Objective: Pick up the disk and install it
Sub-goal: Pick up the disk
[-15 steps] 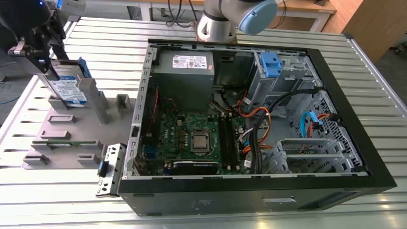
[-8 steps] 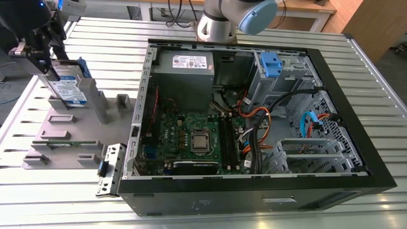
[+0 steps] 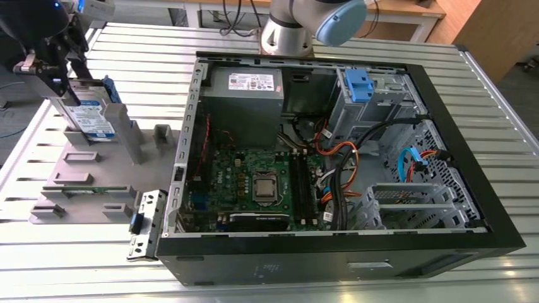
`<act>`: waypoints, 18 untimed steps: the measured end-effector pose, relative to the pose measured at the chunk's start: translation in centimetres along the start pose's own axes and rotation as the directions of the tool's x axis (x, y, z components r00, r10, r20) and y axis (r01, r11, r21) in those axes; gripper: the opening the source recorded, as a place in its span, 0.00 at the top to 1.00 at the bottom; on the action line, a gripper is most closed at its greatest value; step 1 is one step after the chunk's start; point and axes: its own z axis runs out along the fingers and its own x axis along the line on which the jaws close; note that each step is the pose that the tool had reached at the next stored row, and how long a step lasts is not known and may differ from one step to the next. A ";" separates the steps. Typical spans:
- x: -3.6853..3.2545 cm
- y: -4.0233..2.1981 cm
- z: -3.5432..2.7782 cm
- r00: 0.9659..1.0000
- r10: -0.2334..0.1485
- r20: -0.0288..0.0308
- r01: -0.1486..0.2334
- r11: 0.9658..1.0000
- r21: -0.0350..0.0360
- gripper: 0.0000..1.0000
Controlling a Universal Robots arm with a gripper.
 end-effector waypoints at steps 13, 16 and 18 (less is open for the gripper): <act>-0.31 0.01 -0.09 1.000 0.000 0.000 0.000 1.000 0.000 0.35; -0.31 0.01 -0.09 1.000 0.000 0.000 0.000 1.000 0.000 0.35; -0.33 0.04 -0.10 1.000 -0.002 0.000 0.002 1.000 0.000 0.35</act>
